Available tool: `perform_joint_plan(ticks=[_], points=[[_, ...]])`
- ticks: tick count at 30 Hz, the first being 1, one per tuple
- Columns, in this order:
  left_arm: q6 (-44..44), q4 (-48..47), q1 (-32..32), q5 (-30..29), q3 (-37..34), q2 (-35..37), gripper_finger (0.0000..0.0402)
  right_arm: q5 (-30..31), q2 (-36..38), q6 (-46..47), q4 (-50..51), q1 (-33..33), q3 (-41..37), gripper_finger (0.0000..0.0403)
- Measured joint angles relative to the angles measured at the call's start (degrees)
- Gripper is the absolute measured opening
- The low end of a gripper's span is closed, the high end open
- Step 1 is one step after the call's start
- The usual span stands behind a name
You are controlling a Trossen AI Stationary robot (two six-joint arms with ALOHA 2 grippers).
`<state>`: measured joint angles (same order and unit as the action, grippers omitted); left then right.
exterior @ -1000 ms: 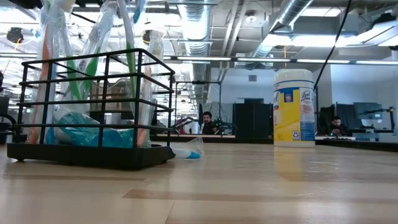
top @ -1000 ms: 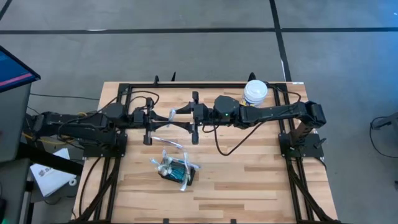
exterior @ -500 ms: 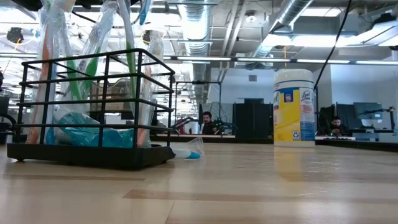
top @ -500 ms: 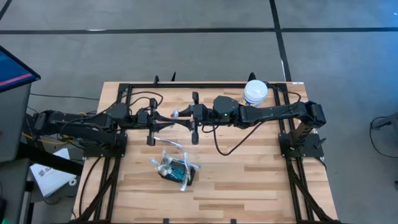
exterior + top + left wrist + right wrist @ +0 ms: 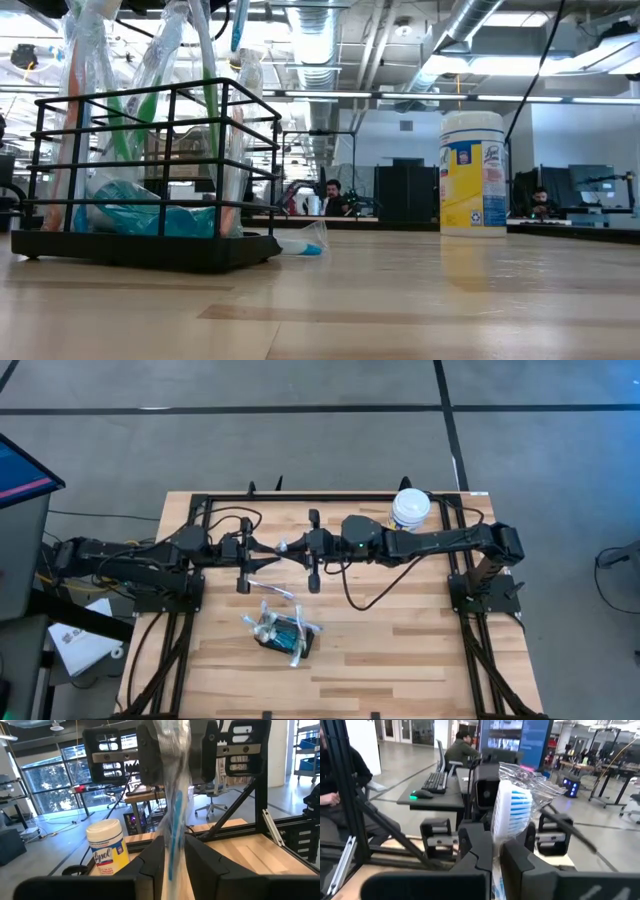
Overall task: Pick & Place toothbrushing station
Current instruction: Put the blue toothbrush into the mesh organizer
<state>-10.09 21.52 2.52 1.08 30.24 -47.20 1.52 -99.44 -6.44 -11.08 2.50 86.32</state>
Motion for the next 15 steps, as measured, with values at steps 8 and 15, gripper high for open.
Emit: perform_joint_plan(ticks=[8,15], points=[[2.3,-0.1,0.0,0.0,0.0,0.0,0.0074,0.0,1.8,0.9,5.1,1.1,0.0,0.0005],[3.1,-1.8,0.0,0.1,0.0,1.7,0.0074,0.2,4.9,2.9,12.1,3.9,0.1,0.0005]])
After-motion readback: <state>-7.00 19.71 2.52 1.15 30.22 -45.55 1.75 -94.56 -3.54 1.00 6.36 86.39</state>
